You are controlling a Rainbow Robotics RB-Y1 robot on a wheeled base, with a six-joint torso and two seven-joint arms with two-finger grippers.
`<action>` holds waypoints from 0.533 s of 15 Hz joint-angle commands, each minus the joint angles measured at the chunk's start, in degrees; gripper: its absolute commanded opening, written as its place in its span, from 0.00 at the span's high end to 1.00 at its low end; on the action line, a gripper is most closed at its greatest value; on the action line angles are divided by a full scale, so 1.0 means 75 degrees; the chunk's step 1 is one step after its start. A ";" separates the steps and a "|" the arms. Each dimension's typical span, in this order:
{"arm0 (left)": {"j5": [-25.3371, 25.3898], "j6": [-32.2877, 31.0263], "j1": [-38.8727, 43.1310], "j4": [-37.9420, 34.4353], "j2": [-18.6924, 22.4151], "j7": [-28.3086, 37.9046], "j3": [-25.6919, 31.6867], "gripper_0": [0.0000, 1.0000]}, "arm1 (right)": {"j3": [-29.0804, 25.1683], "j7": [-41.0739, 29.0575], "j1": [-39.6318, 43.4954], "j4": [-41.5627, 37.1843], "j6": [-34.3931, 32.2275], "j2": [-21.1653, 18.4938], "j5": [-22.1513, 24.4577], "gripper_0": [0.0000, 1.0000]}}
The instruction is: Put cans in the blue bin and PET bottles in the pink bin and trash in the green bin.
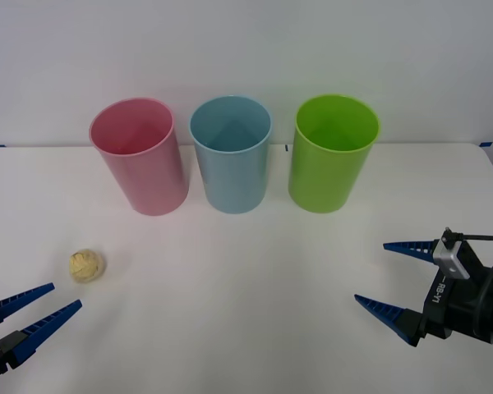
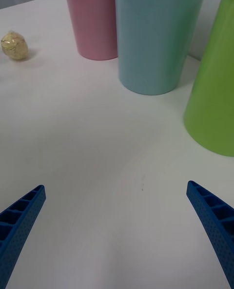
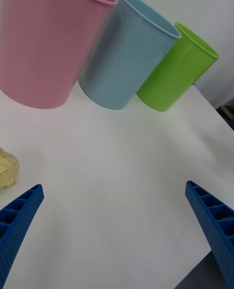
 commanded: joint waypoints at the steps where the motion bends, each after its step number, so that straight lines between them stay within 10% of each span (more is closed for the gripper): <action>1: 0.0000 0.0000 0.0000 0.0000 0.0000 0.0000 0.0000 0.00 | 0.0000 0.0000 0.0000 0.0000 0.0000 0.0000 0.0000 0.00; 8: 0.0000 0.0000 0.0000 0.0000 0.0000 0.0000 0.0000 0.00 | 0.0000 0.0000 0.0000 0.0000 0.0000 0.0000 0.0000 0.00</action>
